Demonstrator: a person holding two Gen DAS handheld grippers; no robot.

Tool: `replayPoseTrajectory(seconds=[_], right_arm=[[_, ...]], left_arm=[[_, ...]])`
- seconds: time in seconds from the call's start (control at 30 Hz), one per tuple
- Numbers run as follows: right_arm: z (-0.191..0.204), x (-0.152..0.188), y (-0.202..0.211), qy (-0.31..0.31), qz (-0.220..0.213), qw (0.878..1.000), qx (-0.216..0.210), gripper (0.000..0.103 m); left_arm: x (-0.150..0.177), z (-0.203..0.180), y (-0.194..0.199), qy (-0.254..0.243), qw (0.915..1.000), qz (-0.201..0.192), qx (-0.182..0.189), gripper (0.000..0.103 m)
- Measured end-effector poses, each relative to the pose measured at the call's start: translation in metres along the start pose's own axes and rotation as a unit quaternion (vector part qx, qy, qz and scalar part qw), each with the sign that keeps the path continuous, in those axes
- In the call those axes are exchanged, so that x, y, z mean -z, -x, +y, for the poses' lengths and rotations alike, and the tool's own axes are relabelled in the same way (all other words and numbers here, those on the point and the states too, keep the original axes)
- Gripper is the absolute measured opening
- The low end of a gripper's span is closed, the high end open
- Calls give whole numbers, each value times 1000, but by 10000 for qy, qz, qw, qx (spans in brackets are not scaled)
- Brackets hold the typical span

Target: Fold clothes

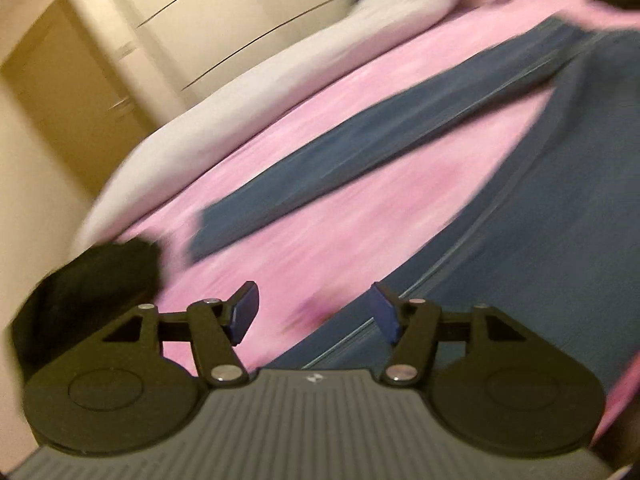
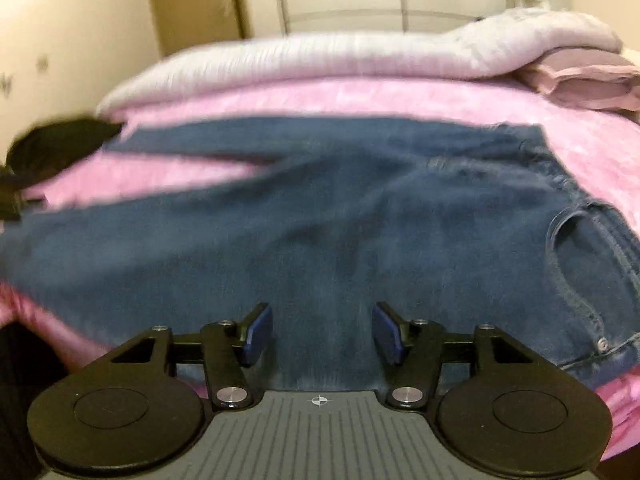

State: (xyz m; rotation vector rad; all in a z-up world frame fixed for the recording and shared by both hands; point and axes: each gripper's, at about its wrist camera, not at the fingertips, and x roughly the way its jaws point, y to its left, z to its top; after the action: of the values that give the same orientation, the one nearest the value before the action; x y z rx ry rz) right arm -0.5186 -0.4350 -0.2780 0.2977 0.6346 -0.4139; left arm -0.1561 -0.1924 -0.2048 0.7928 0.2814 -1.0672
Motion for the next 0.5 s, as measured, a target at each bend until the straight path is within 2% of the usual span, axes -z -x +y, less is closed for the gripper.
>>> replayPoseTrajectory(seconds=[0.13,0.23,0.33,0.5], right_arm=[[3,-25,-14,87,-232,9997,-82,59],[5,-37,-43,105,-59,9997,-189,59],[10,-36,-64,278,242,9991,-232,59],[11,-13,-45,585,327,9971,-354,59]], left_arm=[[-51,-67,-17,-56,9932,-291,1126,58],[-68,-109,-43,-292,9867,-126,1592,58],[-60,-115,-61,-223,9863,81,1633,62],[-26,-73,-48,341,9916,384,1188,62]])
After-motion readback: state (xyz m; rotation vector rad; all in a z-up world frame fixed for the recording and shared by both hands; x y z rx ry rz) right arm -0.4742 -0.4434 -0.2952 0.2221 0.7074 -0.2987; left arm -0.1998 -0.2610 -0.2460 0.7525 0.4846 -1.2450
